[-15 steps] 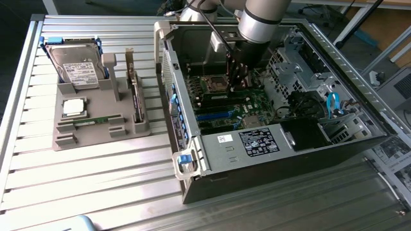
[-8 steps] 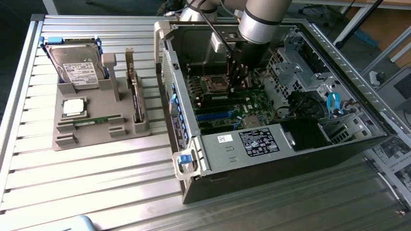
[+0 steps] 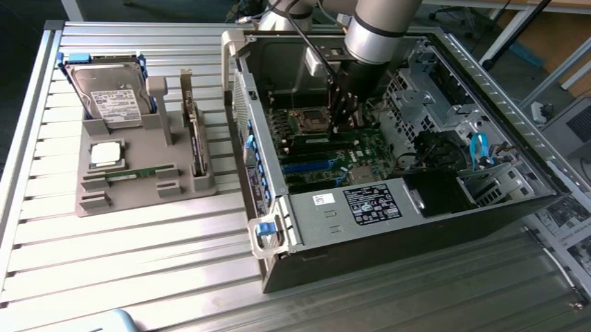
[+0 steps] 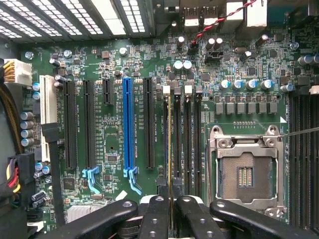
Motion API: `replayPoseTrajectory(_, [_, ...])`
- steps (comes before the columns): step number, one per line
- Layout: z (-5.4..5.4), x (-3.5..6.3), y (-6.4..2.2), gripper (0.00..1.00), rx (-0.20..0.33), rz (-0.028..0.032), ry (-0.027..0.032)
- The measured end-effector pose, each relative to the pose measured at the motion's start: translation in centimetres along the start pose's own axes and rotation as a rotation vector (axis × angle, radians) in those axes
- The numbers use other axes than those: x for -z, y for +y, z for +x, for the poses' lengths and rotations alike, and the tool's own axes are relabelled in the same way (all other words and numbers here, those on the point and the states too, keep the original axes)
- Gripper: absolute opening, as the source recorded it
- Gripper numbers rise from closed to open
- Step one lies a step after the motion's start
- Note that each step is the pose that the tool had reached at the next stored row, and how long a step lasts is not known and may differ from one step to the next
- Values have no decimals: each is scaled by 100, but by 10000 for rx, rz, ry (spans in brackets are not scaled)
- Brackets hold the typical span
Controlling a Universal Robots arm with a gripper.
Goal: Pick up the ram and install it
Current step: 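Insert the ram into the slot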
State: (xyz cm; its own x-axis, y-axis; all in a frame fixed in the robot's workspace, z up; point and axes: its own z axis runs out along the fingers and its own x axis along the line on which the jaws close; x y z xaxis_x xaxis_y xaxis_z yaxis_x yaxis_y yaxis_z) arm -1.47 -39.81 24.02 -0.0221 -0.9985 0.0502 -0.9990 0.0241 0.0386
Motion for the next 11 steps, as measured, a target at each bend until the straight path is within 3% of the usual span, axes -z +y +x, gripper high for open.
replayPoseTrajectory(11, [0,-20,12,13,-54,-2,-1])
